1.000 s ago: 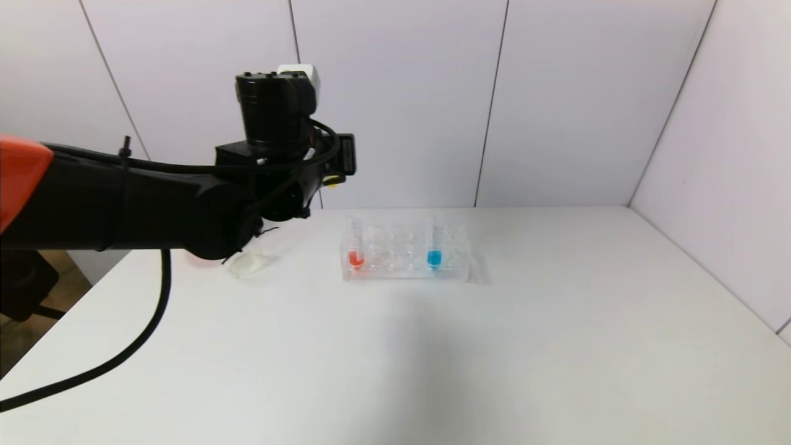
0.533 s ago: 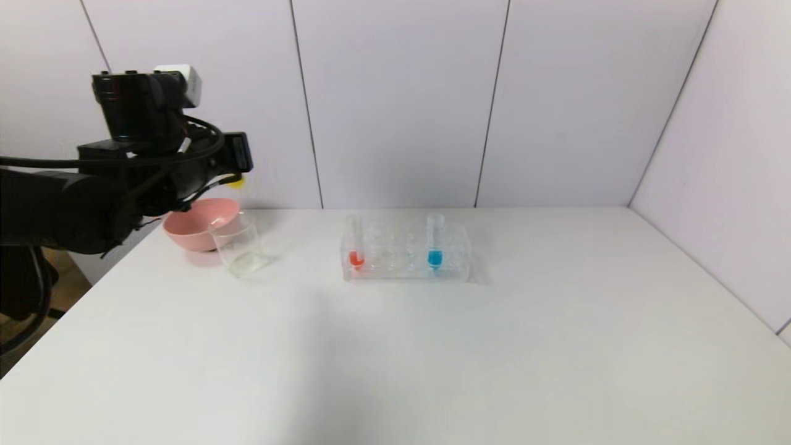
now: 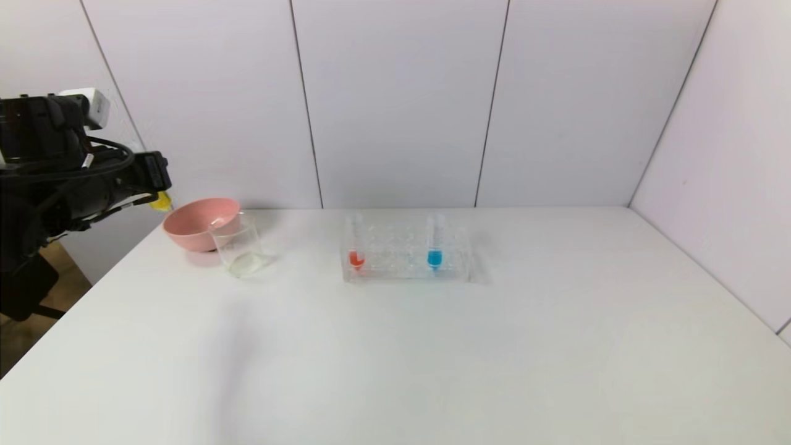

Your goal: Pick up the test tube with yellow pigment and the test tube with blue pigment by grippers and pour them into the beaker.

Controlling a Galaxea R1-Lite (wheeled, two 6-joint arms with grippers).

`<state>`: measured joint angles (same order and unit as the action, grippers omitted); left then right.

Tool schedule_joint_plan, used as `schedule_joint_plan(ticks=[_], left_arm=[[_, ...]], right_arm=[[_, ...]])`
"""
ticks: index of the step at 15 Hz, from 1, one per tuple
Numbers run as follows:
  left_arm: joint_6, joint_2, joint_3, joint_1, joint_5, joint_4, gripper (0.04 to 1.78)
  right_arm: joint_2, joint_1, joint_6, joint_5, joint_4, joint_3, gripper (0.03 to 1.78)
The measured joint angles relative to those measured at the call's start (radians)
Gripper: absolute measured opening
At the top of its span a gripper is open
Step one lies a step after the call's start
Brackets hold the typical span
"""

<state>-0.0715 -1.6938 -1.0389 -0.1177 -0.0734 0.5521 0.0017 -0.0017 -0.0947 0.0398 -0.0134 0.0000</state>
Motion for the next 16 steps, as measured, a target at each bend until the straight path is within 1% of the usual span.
schedule_joint_plan(ticks=[2, 7, 11, 16], left_arm=[[0.000, 0.003, 0.010, -0.040, 0.042, 0.007, 0.54], [0.007, 0.011, 0.059, -0.097, 0.134, 0.060, 0.54], [0.014, 0.011, 0.070, -0.106, 0.152, 0.059, 0.54], [0.040, -0.013, 0.055, -0.109, 0.205, 0.070, 0.54]], right_arm=[[0.000, 0.000, 0.000, 0.000, 0.000, 0.000, 1.71], [0.000, 0.000, 0.000, 0.000, 0.000, 0.000, 1.71], [0.000, 0.000, 0.000, 0.000, 0.000, 0.000, 1.71], [0.000, 0.000, 0.000, 0.000, 0.000, 0.000, 1.71]])
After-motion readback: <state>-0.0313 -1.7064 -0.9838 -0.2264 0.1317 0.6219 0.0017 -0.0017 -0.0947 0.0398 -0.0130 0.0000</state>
